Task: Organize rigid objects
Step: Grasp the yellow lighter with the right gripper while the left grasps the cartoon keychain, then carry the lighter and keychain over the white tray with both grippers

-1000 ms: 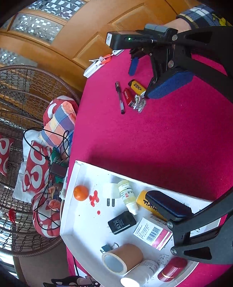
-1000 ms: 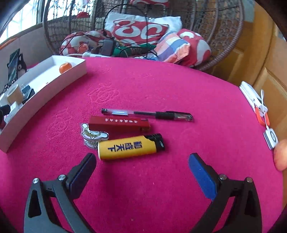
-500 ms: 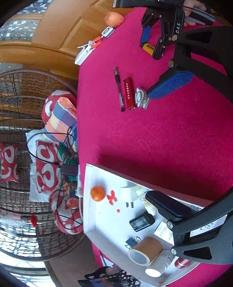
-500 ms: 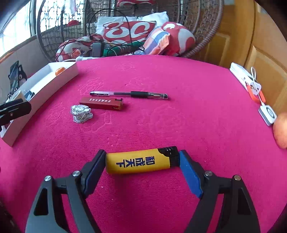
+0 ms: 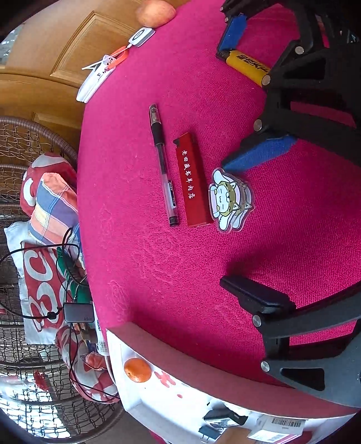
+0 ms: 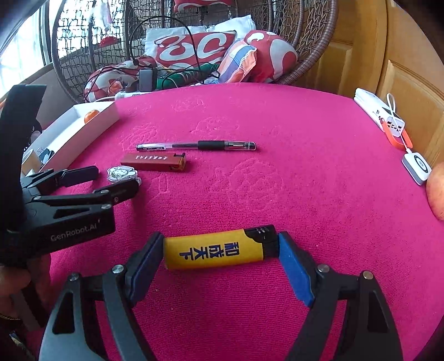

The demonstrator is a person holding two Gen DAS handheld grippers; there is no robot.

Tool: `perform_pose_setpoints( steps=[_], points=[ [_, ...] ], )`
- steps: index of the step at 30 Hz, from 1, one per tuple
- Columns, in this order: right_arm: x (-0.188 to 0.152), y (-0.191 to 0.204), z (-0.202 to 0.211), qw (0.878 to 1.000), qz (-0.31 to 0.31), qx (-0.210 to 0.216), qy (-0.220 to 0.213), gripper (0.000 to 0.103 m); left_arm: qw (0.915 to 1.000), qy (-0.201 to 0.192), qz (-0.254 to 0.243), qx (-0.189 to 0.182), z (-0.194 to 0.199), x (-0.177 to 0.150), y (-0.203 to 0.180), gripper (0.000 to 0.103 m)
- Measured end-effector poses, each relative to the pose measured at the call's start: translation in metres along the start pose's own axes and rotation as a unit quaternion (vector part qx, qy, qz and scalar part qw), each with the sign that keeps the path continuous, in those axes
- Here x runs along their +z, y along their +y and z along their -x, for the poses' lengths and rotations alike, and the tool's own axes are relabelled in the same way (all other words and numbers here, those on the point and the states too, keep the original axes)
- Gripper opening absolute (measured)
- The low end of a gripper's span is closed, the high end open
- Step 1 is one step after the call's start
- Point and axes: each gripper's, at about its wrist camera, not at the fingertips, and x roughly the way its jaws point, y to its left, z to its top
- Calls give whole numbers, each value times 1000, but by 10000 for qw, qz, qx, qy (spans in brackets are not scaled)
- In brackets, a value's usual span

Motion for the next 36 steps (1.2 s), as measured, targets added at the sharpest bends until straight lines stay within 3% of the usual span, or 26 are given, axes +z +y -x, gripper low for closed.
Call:
perform_pose_setpoints(
  steps=[2, 4, 8, 15, 26, 36],
  points=[
    [1, 0, 0, 10000, 1, 0, 2, 82, 10000, -19, -28, -54, 0, 0, -2, 72],
    [1, 0, 0, 10000, -8, 8, 3, 82, 9998, -104, -71, -154, 4, 0, -3, 39],
    [0, -1, 0, 10000, -10, 2, 3, 82, 9989, -128, 72, -448, 9, -5, 8, 39],
    [1, -2, 1, 10000, -61, 22, -53, 82, 9972, -244, 288, -638, 37, -20, 26, 39],
    [-6, 7, 53, 9949, -531, 63, -856, 81, 9898, -1124, 76, -870, 114, -16, 38, 39],
    [18, 34, 100, 9883, -423, 115, -1458, 81, 9845, -1486, 223, -901, 145, -19, 65, 39]
  ],
)
